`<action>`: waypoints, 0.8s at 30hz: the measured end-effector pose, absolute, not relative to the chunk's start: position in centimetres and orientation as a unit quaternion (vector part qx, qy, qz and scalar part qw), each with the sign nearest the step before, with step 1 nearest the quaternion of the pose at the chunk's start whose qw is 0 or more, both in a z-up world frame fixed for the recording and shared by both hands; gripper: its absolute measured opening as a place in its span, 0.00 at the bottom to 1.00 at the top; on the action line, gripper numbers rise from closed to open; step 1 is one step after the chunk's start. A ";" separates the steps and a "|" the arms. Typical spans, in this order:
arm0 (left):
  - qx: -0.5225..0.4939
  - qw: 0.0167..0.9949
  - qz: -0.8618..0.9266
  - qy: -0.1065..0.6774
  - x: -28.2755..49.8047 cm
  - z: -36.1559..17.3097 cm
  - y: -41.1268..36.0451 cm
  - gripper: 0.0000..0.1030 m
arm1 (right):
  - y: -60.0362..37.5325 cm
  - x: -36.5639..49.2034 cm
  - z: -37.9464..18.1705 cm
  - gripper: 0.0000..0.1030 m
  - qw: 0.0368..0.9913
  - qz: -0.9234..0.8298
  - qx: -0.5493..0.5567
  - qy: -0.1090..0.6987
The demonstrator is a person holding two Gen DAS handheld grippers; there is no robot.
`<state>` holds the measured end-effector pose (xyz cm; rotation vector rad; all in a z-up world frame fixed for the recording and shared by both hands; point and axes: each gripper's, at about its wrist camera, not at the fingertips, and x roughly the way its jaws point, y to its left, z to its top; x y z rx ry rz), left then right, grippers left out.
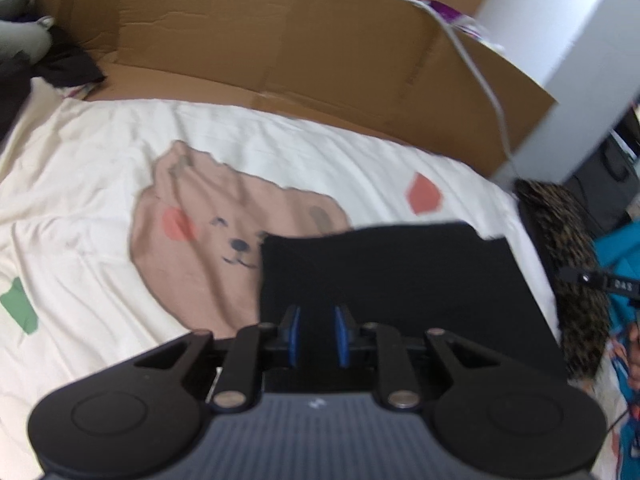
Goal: Fold clothes
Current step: 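Open both grippers and release the folded shorts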
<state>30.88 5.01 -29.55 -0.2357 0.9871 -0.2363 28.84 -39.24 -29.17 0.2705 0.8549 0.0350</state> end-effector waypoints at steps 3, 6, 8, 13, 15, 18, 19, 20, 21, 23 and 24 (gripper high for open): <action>-0.098 0.861 -0.134 0.481 29.7 -29.4 3.7 0.18 | -38.5 27.0 -29.4 0.10 0.898 0.024 0.126 0.421; -0.094 0.850 -0.152 0.496 28.3 -29.4 3.4 0.18 | -38.0 24.8 -29.9 0.10 0.891 0.032 0.126 0.434; -0.094 0.842 -0.159 0.507 27.5 -29.6 3.6 0.18 | -38.0 23.5 -30.2 0.10 0.886 0.032 0.132 0.444; -0.086 0.827 -0.171 0.529 25.5 -29.5 3.8 0.18 | -38.1 20.7 -30.7 0.10 0.874 0.022 0.147 0.462; -0.084 0.823 -0.174 0.535 24.6 -29.3 4.1 0.18 | -38.1 20.0 -30.7 0.12 0.872 0.019 0.154 0.464; -0.085 0.817 -0.175 0.542 23.5 -29.2 4.5 0.18 | -38.2 18.8 -30.9 0.35 0.869 0.010 0.172 0.464; -0.084 0.815 -0.176 0.546 23.1 -29.2 4.7 0.20 | -38.3 18.6 -31.0 0.36 0.867 0.008 0.177 0.466; -0.090 0.811 -0.178 0.550 22.7 -29.4 5.0 0.24 | -38.3 18.3 -31.2 0.36 0.864 0.007 0.183 0.469; -0.098 0.806 -0.182 0.554 22.4 -29.5 5.3 0.28 | -38.3 18.0 -31.5 0.36 0.861 0.005 0.189 0.472; -0.114 0.797 -0.181 0.565 21.7 -30.0 5.9 0.36 | -38.4 17.5 -32.0 0.36 0.854 0.000 0.201 0.480; -0.117 0.792 -0.181 0.572 21.3 -30.4 6.1 0.36 | -38.5 17.3 -32.4 0.36 0.850 -0.003 0.208 0.484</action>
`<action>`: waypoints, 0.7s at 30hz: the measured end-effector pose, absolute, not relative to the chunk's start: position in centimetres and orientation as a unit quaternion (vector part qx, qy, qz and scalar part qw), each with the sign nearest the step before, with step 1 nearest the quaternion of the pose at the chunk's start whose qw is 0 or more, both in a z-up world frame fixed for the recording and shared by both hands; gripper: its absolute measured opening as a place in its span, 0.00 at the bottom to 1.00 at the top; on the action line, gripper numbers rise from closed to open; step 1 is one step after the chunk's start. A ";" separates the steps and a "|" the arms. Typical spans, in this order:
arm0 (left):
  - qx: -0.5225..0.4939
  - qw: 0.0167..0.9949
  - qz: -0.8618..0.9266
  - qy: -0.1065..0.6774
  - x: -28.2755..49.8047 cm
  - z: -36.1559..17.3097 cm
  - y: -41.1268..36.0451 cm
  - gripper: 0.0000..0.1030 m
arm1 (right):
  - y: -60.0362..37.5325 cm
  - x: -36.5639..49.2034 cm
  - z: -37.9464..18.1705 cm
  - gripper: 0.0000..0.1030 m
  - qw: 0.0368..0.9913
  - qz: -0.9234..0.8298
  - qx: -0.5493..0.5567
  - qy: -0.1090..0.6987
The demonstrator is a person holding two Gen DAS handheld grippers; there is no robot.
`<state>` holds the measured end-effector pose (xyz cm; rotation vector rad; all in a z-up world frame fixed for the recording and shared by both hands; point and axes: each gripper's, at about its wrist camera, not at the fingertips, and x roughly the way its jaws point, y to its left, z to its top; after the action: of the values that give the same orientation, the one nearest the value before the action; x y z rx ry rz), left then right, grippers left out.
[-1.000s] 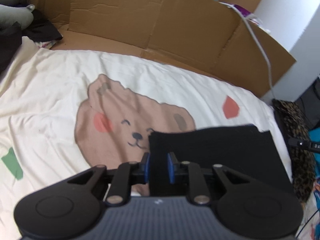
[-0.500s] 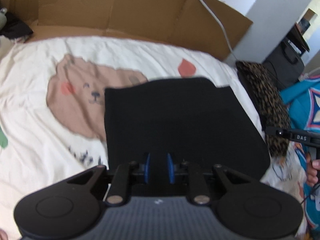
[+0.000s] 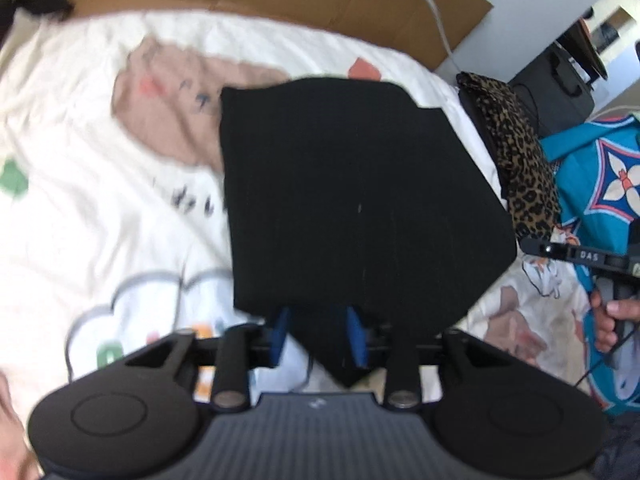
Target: Fold clothes
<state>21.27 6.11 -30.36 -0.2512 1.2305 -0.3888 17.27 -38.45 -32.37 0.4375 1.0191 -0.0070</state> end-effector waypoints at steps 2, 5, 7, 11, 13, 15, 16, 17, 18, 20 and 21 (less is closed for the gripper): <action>-0.118 0.782 -0.191 0.581 20.5 -30.8 6.2 0.36 | -38.7 16.7 -33.1 0.36 0.841 -0.010 0.226 0.491; -0.118 0.771 -0.205 0.591 19.8 -31.7 5.7 0.36 | -39.3 16.2 -34.3 0.36 0.828 -0.023 0.259 0.496; -0.115 0.765 -0.214 0.596 19.7 -32.3 5.2 0.36 | -39.6 16.1 -35.1 0.36 0.822 -0.030 0.276 0.497; -0.113 0.758 -0.231 0.599 19.7 -33.2 4.1 0.36 | -40.3 15.9 -36.2 0.36 0.809 -0.029 0.322 0.490; -0.112 0.756 -0.235 0.600 19.7 -33.5 3.6 0.36 | -40.5 15.9 -36.6 0.36 0.805 -0.030 0.338 0.486; -0.110 0.757 -0.239 0.598 19.7 -33.6 3.3 0.36 | -40.7 16.0 -37.0 0.36 0.801 -0.030 0.360 0.477; -0.109 0.756 -0.242 0.598 19.7 -33.7 3.2 0.36 | -40.8 16.0 -37.1 0.36 0.799 -0.029 0.373 0.471; -0.108 0.755 -0.244 0.599 19.7 -33.9 3.1 0.34 | -40.9 16.1 -37.4 0.36 0.796 -0.031 0.382 0.468; -0.107 0.756 -0.243 0.598 19.6 -33.9 3.1 0.33 | -41.0 16.2 -37.6 0.37 0.793 -0.033 0.390 0.467; -0.108 0.757 -0.241 0.597 19.6 -33.9 3.2 0.25 | -41.2 16.3 -38.1 0.37 0.786 -0.037 0.409 0.463; -0.108 0.758 -0.240 0.597 19.5 -33.9 3.3 0.22 | -41.4 16.3 -38.3 0.38 0.781 -0.039 0.421 0.459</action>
<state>19.50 3.28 -33.95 -0.2349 1.2997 -0.5236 16.27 -41.42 -38.35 0.9097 0.9908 -0.0850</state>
